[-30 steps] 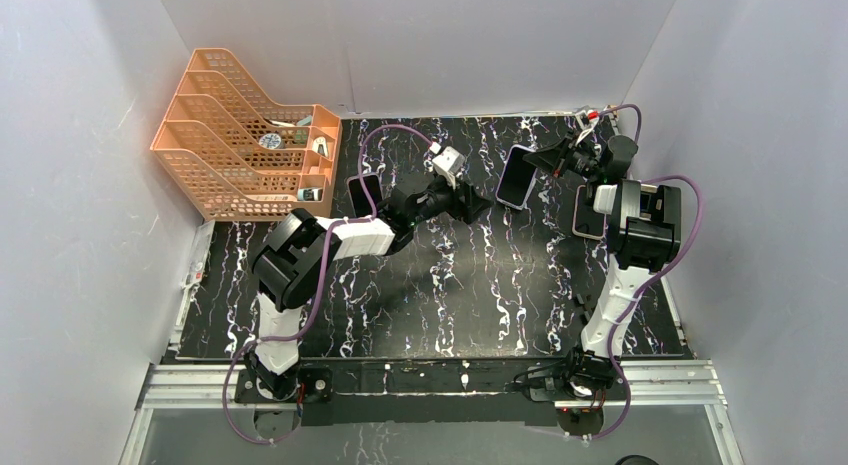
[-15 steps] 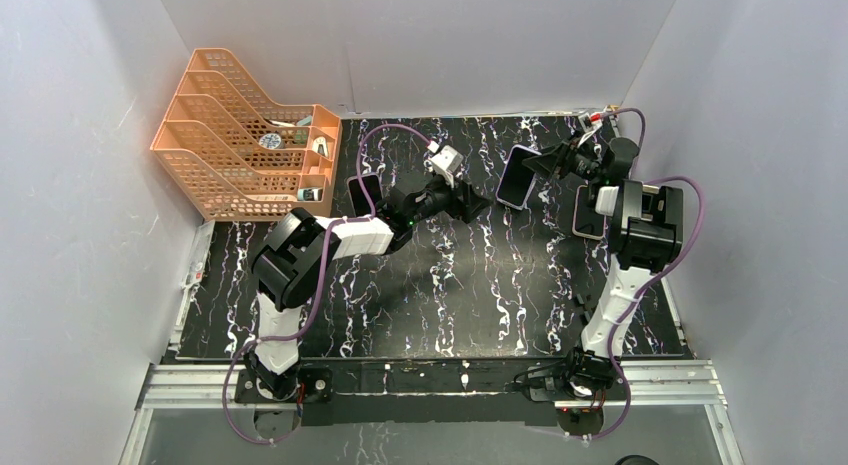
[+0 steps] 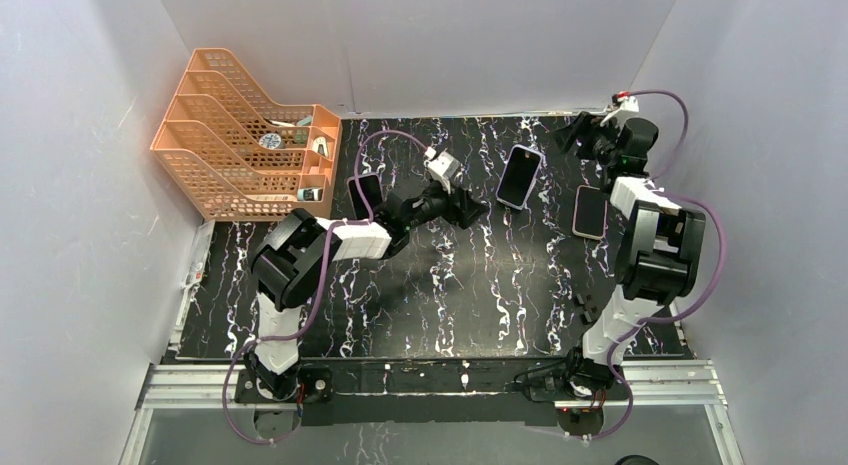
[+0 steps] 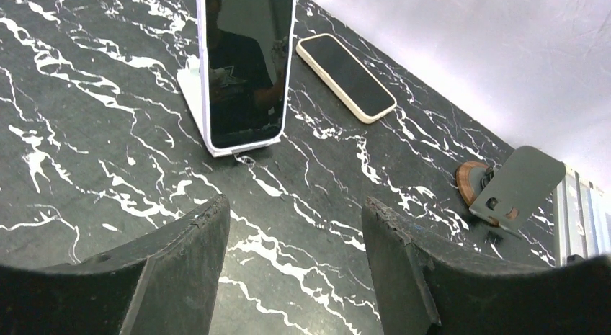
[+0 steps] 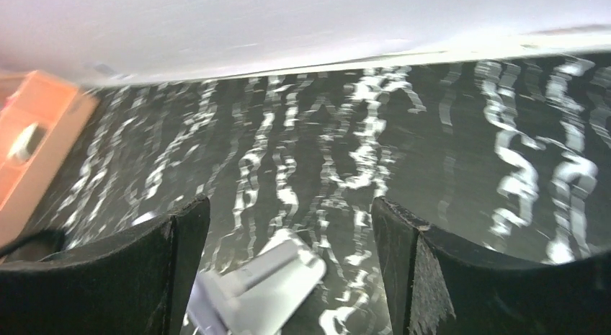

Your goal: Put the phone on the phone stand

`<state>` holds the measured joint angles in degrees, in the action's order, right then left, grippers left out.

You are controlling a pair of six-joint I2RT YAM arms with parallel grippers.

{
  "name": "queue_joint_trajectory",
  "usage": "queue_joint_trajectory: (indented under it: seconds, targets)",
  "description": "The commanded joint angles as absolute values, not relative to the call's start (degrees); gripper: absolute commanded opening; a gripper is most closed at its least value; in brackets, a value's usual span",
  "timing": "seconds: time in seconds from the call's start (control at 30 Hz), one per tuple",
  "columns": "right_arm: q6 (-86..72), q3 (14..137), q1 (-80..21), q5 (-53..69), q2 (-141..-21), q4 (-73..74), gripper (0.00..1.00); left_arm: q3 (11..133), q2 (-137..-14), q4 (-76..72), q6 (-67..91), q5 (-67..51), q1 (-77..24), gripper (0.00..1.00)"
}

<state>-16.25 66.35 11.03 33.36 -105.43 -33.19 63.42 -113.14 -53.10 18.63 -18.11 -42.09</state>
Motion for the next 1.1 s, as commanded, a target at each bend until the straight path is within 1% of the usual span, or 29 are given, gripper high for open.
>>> queue_joint_trajectory:
  seconds: [0.0, 0.13, 0.2, 0.47, 0.57, 1.07]
  targets:
    - [-15.03, 70.98, 11.45, 9.72, -101.19, -12.18, 0.9, 60.66, -109.17, -55.17, 18.9, -19.18, -41.52, 0.64]
    - [-15.45, 72.94, 10.99, -3.21, -100.51, -1.83, 0.92, 59.3, -108.59, -55.9, 19.6, -20.04, -41.37, 0.64]
    - [-15.63, 74.08, 10.99, -5.92, -101.48, 1.41, 0.92, 58.98, -108.49, -56.23, 20.11, -20.62, -41.33, 0.64]
    - [-13.79, 80.03, 10.73, -7.57, -110.09, 10.46, 0.95, 58.57, -108.49, -57.09, 20.82, -21.99, -41.22, 0.64]
    - [-12.21, 80.03, 10.35, -8.88, -111.9, 10.27, 0.99, 58.63, -108.69, -57.42, 21.0, -22.85, -41.08, 0.64]
    - [-8.98, 79.28, 9.32, -14.15, -115.77, 10.5, 0.99, 58.53, -110.17, -58.93, 22.66, -24.31, -40.3, 0.64]
